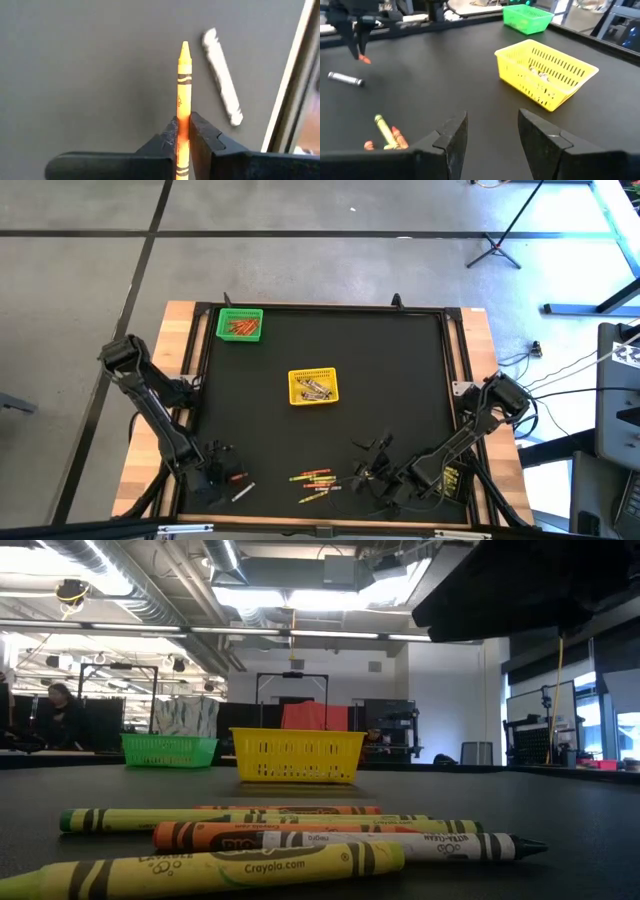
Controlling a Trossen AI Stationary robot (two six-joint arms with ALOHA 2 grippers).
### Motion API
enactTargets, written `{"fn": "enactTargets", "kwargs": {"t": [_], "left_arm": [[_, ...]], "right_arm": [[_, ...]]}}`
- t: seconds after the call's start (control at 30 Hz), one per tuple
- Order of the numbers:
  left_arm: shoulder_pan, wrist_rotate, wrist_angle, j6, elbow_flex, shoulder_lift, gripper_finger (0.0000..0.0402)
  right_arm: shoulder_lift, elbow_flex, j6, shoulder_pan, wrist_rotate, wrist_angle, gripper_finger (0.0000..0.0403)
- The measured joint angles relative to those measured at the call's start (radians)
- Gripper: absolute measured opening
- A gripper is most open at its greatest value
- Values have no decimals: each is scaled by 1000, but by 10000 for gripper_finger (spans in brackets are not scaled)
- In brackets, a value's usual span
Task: Sort crayons
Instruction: Put the orange crayon into the green bin
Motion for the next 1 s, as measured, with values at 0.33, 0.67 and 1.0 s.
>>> {"fn": "enactTargets", "kwargs": {"t": [0.33,0.67,1.0], "left_arm": [[7,-375,182,296,2,-25,13],[76,-540,477,683,3,43,14],[168,-523,932,1069,3,201,14]], "right_arm": [[2,1,7,-54,-63,43,204],[75,1,-324,-117,-285,346,290],[182,1,-765,-123,-460,936,290]]}}
